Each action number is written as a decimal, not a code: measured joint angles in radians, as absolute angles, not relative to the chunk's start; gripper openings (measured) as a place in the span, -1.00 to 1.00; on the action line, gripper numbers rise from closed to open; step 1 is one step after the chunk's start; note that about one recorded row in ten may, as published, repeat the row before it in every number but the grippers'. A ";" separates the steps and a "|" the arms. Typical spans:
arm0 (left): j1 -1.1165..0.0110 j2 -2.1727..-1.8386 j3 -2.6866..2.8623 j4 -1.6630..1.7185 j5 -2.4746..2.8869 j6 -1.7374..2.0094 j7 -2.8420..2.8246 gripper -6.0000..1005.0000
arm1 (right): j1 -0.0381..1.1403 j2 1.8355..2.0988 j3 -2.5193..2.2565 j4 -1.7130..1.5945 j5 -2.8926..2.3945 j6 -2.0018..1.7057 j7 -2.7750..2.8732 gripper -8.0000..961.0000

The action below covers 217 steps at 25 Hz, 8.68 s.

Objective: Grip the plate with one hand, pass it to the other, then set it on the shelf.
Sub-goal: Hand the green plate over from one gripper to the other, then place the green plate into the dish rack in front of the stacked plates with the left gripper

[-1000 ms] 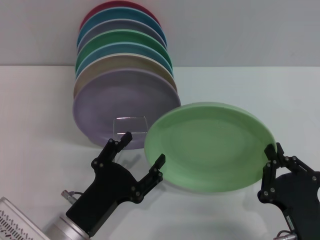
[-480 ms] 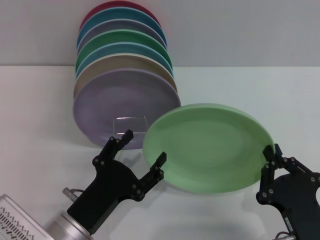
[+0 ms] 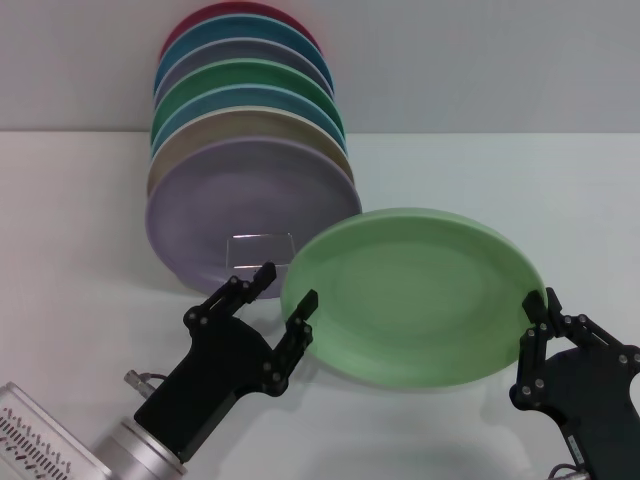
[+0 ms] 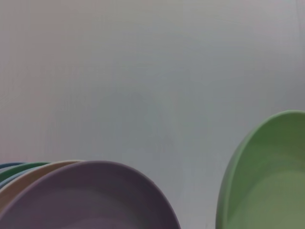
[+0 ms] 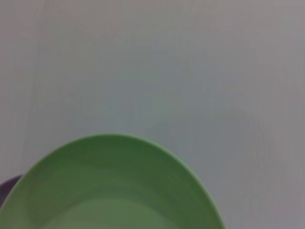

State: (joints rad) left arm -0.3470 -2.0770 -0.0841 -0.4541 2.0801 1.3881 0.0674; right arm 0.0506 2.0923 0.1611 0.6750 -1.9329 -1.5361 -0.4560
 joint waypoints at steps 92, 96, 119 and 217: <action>-0.374 -2.069 -0.109 -0.440 2.083 1.358 0.062 -0.87 | 0.065 2.092 0.144 0.665 -1.927 -1.540 -0.451 -0.91; -0.372 -2.069 -0.109 -0.439 2.081 1.358 0.066 -0.88 | 0.074 2.088 0.135 0.657 -1.932 -1.544 -0.448 -0.81; -0.298 -2.060 -0.231 -0.364 2.074 1.706 -0.037 -0.91 | 0.156 2.085 -0.058 0.460 -1.935 -1.809 -0.269 -0.39; -0.412 -2.073 -0.198 -0.166 2.079 1.553 0.473 -0.59 | 0.179 2.086 0.017 0.405 -1.922 -1.654 -0.196 -0.39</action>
